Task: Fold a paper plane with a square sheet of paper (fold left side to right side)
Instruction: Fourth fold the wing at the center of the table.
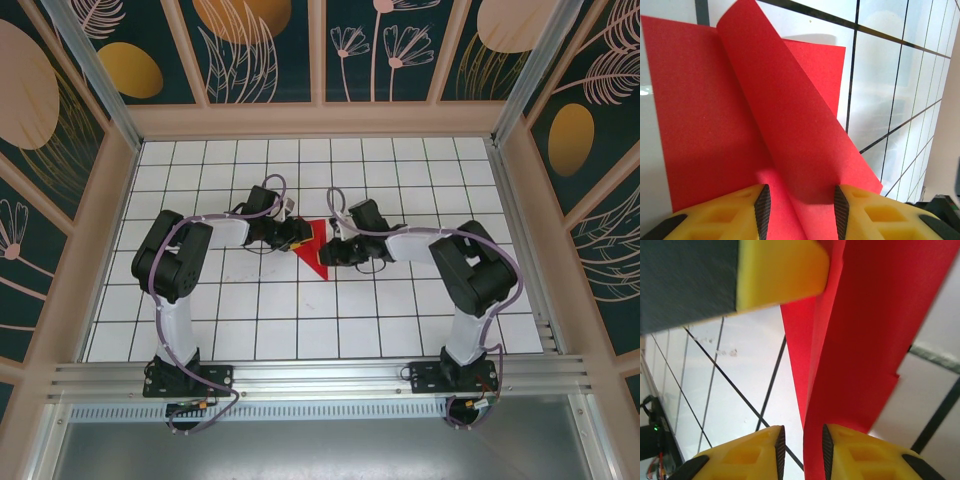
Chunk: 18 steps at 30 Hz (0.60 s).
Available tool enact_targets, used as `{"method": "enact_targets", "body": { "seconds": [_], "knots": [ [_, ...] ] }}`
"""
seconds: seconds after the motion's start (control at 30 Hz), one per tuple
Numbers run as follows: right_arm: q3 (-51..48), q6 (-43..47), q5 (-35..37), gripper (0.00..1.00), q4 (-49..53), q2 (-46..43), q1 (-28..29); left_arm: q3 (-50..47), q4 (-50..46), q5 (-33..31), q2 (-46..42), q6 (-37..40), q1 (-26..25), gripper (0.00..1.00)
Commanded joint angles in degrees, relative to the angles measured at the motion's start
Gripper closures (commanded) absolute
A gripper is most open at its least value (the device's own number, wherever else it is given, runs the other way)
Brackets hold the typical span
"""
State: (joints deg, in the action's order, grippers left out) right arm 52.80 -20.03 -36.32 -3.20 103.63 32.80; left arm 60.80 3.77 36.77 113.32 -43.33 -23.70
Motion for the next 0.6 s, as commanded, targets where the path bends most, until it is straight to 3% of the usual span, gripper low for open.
{"method": "enact_targets", "body": {
  "seconds": [0.0, 0.57],
  "knots": [
    [1.76, 0.57, -2.18, 0.68, -0.91, -1.38, -1.14, -0.24, -3.86, -3.88, 2.44, 1.92, -0.29, 0.58],
    [10.97, -0.14, -4.01, 0.69, 0.79, 7.76, -3.79, -0.24, -4.02, -3.81, 2.25, 2.11, -0.29, 0.58]
  ]
}}
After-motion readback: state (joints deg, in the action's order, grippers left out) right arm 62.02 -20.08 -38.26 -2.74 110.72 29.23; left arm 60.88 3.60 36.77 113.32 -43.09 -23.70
